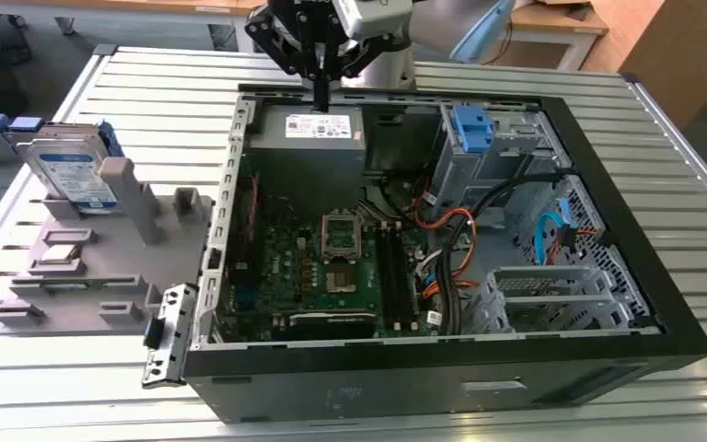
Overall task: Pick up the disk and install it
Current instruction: 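Reach for the disk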
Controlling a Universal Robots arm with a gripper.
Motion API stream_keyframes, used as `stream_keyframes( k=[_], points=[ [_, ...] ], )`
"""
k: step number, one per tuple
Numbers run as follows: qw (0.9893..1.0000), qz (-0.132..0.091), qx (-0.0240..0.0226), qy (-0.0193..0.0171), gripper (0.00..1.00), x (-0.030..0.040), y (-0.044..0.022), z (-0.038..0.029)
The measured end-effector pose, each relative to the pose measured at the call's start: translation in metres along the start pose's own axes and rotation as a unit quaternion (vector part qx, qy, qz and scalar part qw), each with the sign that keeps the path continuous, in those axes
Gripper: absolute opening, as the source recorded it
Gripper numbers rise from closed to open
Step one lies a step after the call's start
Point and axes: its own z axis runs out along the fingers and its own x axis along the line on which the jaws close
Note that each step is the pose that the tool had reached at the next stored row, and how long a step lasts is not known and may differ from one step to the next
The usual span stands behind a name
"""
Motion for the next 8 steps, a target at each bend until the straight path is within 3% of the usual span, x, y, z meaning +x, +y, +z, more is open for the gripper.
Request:
stream_keyframes(
  k=[8],
  points=[
    [1.0, 0.0, 0.0, 0.0, 0.11, 0.0, 0.0, 0.0]
  ],
)
